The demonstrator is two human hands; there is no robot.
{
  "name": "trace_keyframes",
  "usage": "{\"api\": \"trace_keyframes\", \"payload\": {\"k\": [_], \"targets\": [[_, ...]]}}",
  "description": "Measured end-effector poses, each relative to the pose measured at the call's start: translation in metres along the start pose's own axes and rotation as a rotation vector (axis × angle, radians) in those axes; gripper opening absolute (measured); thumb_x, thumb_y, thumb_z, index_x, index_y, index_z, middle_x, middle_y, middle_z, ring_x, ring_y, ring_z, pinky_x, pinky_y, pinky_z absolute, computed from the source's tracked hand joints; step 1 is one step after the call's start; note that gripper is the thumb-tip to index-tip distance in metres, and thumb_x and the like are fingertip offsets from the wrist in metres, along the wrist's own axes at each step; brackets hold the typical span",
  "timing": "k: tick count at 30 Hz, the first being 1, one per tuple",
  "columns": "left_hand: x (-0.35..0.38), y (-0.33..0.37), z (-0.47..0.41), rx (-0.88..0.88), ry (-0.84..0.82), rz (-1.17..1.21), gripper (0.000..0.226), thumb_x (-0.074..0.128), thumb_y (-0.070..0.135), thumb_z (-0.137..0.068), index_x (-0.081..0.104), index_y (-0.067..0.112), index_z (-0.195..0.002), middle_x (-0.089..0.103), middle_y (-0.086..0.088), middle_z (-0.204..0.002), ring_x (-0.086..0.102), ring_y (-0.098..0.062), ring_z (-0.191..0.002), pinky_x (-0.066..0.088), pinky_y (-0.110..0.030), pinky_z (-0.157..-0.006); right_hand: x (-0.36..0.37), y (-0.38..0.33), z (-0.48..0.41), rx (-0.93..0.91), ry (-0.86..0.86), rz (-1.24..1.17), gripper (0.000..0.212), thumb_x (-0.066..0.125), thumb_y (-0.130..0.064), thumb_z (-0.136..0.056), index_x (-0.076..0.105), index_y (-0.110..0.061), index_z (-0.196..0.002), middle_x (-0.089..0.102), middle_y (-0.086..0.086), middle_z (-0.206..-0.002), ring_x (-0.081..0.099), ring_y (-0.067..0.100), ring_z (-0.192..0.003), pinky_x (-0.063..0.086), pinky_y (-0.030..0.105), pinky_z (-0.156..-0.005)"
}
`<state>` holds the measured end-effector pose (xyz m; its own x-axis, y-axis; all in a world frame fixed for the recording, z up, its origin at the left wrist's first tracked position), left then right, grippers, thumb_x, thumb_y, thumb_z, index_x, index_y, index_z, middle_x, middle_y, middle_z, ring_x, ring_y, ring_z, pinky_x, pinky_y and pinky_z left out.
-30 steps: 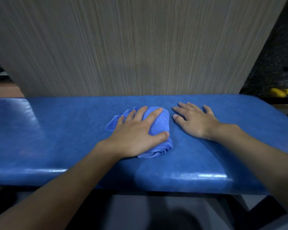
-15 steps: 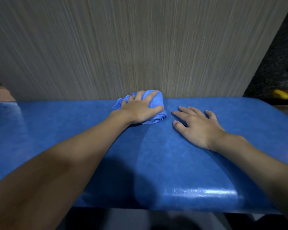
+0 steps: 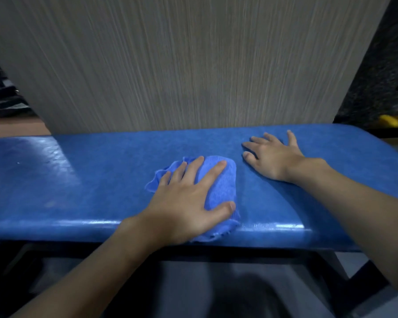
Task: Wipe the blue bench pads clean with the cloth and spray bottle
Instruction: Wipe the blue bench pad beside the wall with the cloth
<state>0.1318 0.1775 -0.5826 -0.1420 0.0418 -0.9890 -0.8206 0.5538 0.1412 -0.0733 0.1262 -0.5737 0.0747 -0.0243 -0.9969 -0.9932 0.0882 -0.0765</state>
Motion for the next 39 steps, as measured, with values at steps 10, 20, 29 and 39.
{"api": "trace_keyframes", "payload": {"k": [10,20,29,39], "targets": [[-0.005,-0.023,-0.066,-0.023,0.009,0.017,0.094,0.013,0.082,-0.064,0.01,0.049,-0.152,0.014,0.007,-0.163,0.015,-0.023,-0.15,0.015,-0.051,-0.119,0.014,-0.007,-0.007,-0.031,-0.009,-0.094,0.055,0.023,-0.055,-0.101,0.027,-0.036,-0.153,0.015,-0.01,-0.164,0.008,0.014,-0.152,0.002,0.056,-0.119],[-0.007,-0.072,-0.196,-0.128,-0.005,0.078,0.07,0.029,0.075,-0.081,0.012,0.057,-0.147,0.017,0.008,-0.16,0.02,-0.032,-0.146,0.017,-0.053,-0.116,0.016,-0.005,-0.004,-0.009,0.016,-0.096,0.057,0.022,-0.058,-0.1,0.021,-0.041,-0.154,0.009,-0.015,-0.165,0.002,0.007,-0.151,-0.002,0.048,-0.122],[-0.001,-0.058,-0.153,-0.057,-0.018,0.042,0.078,0.029,0.077,-0.086,0.002,0.05,-0.154,-0.004,0.007,-0.167,-0.001,-0.028,-0.153,0.004,-0.054,-0.12,0.015,-0.006,-0.003,0.036,0.017,-0.125,0.055,0.027,-0.057,-0.099,0.025,-0.042,-0.153,0.012,-0.017,-0.164,0.003,0.005,-0.151,-0.002,0.044,-0.122],[-0.001,-0.029,-0.016,0.069,-0.032,-0.008,0.097,0.005,0.088,-0.065,-0.006,0.049,-0.153,-0.009,0.009,-0.166,-0.003,-0.023,-0.153,0.006,-0.05,-0.121,0.006,-0.016,0.004,0.027,-0.011,-0.052,0.051,0.024,-0.051,-0.103,0.031,-0.035,-0.151,0.026,-0.009,-0.16,0.015,0.013,-0.149,0.003,0.051,-0.119]]}}
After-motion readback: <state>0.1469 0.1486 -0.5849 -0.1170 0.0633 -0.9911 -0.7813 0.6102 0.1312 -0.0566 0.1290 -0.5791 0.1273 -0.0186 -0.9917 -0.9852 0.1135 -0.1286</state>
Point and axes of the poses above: each hand's wrist, its own z-axis away from the middle knuckle, its own x-axis out of the palm, y = z × x, the point moved 7 cm from there along -z, towards the middle knuckle
